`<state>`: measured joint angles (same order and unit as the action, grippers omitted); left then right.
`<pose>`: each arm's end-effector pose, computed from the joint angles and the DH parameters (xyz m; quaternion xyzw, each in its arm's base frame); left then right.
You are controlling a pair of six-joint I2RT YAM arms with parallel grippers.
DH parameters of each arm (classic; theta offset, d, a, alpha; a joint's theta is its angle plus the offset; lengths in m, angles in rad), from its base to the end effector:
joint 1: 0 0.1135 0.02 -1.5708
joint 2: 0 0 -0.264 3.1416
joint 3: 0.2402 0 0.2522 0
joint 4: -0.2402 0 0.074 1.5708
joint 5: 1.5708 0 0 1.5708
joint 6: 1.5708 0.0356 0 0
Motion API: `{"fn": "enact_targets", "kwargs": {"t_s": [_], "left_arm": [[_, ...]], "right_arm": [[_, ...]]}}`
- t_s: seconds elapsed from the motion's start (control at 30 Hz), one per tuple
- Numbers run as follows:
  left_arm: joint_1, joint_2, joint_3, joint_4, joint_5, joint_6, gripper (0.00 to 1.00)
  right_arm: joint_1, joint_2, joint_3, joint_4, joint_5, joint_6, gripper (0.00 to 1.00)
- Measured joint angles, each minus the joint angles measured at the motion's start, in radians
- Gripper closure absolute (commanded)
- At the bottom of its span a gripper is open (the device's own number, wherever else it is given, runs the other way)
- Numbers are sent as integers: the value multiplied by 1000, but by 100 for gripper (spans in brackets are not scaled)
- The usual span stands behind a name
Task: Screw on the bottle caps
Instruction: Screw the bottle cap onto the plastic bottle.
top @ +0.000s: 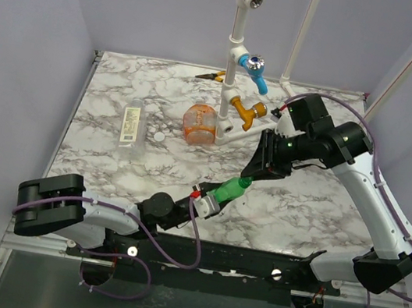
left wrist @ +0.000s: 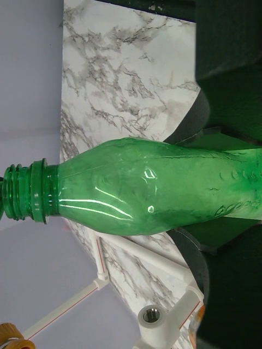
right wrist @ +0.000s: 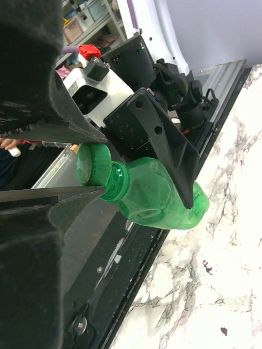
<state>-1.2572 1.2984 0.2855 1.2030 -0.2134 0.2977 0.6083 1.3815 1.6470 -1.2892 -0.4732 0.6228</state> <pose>0.0801 -0.2225 0.2123 0.3856 0.5089 -0.2937 0.7114 0.1926 0.1539 0.4047 -0.0565 0.9364 0.3359 0.0841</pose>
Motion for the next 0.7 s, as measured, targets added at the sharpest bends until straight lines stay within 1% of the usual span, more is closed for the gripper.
{"fn": "enact_targets", "kwargs": {"t_s": [0.4,0.7], "left_arm": [[-2,0,0,11,4,21,100],[-2,22,18,14,11,25,100]], "right_arm": [[0,5,2,-62,25,-14,86],[0,41,38,-101,25,-15,87]]}}
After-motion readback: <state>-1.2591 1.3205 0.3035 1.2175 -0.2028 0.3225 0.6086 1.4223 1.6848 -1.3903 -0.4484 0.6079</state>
